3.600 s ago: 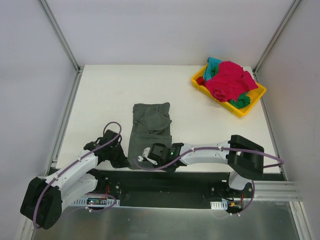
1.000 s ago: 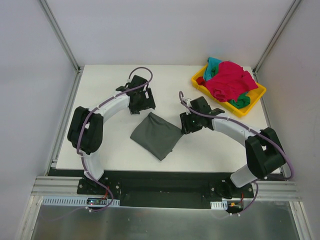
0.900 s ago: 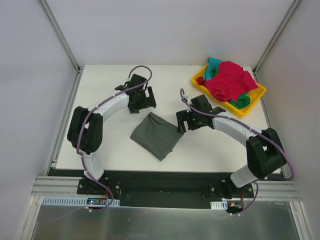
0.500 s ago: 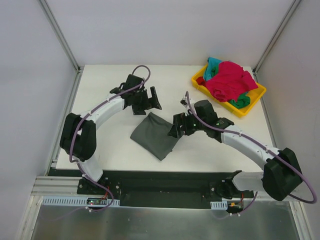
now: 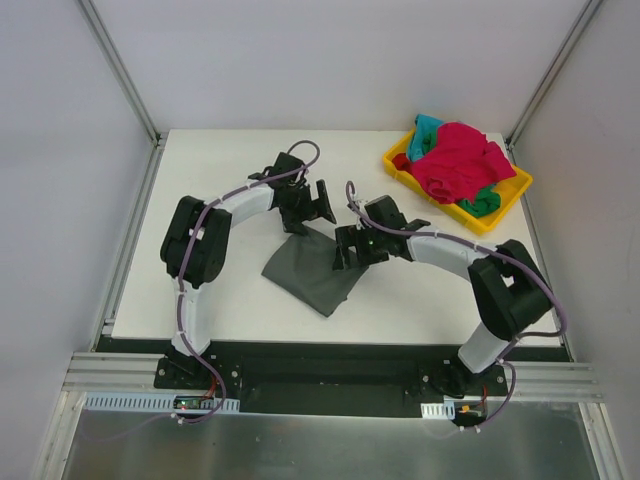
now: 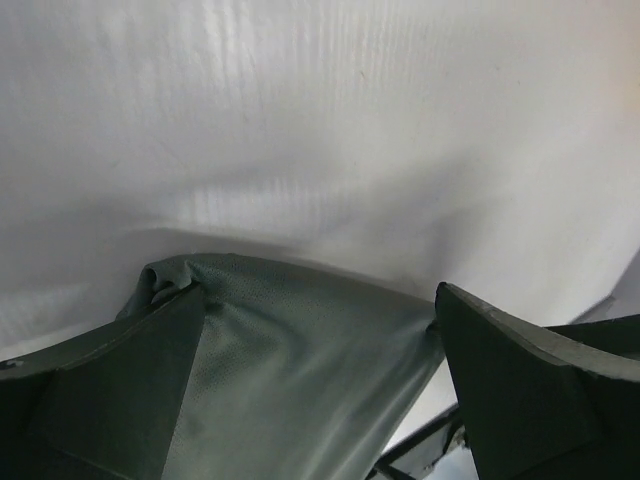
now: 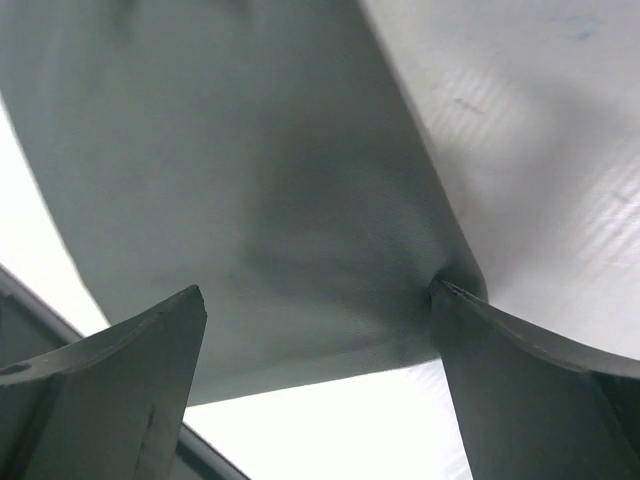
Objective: Fold and stack the t-shirts
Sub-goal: Put the neatly folded tshirt into the corner of the board with the left arm
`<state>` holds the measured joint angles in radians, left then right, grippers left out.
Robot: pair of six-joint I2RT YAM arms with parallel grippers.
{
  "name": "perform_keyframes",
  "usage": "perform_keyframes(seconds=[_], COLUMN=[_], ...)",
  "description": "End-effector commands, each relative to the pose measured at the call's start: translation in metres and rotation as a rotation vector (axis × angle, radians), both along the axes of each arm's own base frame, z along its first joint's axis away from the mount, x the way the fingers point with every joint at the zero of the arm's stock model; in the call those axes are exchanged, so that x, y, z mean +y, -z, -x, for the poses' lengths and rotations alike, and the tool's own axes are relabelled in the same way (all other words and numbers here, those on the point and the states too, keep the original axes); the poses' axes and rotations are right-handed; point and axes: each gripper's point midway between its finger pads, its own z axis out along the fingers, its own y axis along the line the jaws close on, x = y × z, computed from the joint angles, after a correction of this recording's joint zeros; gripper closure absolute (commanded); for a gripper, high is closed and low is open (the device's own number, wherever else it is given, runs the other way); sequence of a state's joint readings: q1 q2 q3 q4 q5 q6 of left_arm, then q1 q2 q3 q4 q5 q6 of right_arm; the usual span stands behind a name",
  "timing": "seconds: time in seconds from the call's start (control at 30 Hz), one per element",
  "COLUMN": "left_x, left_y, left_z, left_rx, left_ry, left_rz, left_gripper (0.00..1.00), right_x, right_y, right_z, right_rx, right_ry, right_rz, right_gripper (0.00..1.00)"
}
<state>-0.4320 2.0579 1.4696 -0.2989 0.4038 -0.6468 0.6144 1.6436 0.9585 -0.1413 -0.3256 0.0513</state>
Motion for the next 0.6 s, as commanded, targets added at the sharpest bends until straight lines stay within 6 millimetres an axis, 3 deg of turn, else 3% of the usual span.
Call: perform_keyframes(seconds=[0.0,0.17,0.23,0.37,0.5,0.57], left_x=[0.021,0.038,0.05,0.074,0.089,0.097], left_y=[0.011,0.029,0.029,0.003,-0.047,-0.061], left_z=[-0.016,0.01,0.025,0.045,0.058,0.063], left_rx=[-0.031,0.04,0.047,-0.01,-0.14,-0.191], left_ry=[-0.072,-0.1,-0.123,-0.173,-0.217,-0.231], left_rz=[-0.098,-0.157,-0.193,-0.239,-0.22,-0.225], left_gripper=[0.01,0.01,0.01,0.01,0.01,0.01], right_x=[-0.017,-0.024,-0.023,-0.021,-0.031,-0.043], right_y=[0.013,0.028,0.024,-0.008,-0.058,-0.078], right_z=[-0.022,-0.04,-0.046,-0.051,-0.031,-0.019], right_rx=[-0.026,-0.004,-0.013,-0.062,-0.129,-0.177], right_ry=[0.017,0.029,0.027,-0.002,-0.018,0.026], right_rz=[0.103,0.149,0.146,0.132,0.108,0.094], right_gripper=[0.04,0.04,0.04,0.04,0.04,0.04])
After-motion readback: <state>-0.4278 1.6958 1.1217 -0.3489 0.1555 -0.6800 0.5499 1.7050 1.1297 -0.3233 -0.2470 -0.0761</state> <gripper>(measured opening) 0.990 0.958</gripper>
